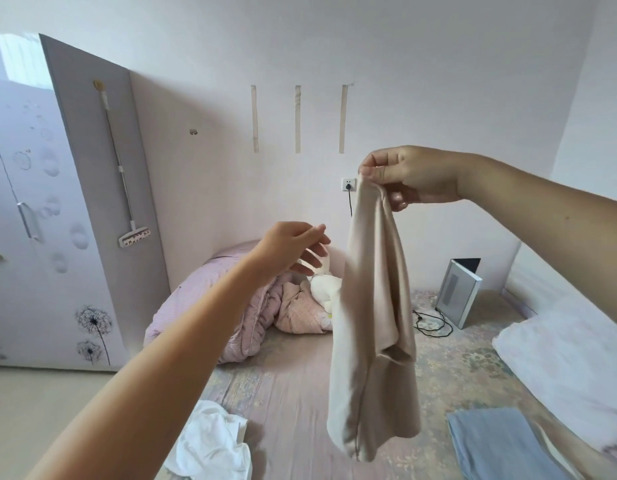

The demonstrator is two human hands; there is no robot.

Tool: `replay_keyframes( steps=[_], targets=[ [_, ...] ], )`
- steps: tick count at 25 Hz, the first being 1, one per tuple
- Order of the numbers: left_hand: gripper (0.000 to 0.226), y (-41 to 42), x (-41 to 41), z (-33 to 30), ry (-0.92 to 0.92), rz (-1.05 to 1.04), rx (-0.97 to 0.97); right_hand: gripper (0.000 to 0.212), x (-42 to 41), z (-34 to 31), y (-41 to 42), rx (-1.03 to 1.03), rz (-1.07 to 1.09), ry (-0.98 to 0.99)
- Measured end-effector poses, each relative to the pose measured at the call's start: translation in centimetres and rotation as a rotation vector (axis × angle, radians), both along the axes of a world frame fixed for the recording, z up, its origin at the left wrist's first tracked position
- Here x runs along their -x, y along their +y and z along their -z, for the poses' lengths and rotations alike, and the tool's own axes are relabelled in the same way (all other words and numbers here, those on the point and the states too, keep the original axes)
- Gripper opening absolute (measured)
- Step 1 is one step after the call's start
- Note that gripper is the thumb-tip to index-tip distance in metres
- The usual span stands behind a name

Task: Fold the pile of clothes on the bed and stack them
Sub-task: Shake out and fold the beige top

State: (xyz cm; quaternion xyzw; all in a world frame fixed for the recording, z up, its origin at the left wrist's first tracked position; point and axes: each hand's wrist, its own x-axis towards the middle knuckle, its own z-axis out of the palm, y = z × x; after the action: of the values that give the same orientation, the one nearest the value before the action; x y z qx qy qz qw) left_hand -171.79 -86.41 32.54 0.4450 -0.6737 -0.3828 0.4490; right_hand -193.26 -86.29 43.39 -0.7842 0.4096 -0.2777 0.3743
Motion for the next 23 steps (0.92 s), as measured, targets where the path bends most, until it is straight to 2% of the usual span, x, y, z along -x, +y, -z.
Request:
replay_keyframes(
  steps=[2, 5, 10, 16, 18, 20, 23],
  targets=[
    [0.017, -0.7, -0.1, 1.5, -0.087, -0.012, 0.024, 0.017, 0.2, -1.1, 0.9, 0.14, 0.035, 0.126],
    [0.021, -1.3, 0.9, 3.3, -0.168, 0.004, 0.062, 0.017, 0.4, -2.1, 2.1, 0.32, 0.072, 0.293],
    [0.02, -1.7, 3.0, 3.4, -0.079, 0.017, 0.135, 0.025, 2.1, -2.3, 2.9, 0.414, 0.182, 0.435],
    [0.021, -0.8, 5.8, 2.1, 0.017, 0.104, 0.193, 0.008, 2.8, -0.5, 3.2, 0.426, 0.209, 0.488],
    [0.036, -0.6, 6.8, 2.4, -0.068, 0.149, 0.148, 0.007, 2.9, -0.1, 3.1, 0.428, 0.193, 0.458],
    [0.054, -0.3, 7.5, 3.2, -0.239, 0.201, 0.05, 0.01, 3.1, 0.1, 3.0, 0.427, 0.187, 0.437],
    [0.058, 0.2, 8.0, 5.4, -0.452, 0.225, -0.001, 0.013, 3.8, 0.5, 3.0, 0.427, 0.195, 0.41]
  ],
)
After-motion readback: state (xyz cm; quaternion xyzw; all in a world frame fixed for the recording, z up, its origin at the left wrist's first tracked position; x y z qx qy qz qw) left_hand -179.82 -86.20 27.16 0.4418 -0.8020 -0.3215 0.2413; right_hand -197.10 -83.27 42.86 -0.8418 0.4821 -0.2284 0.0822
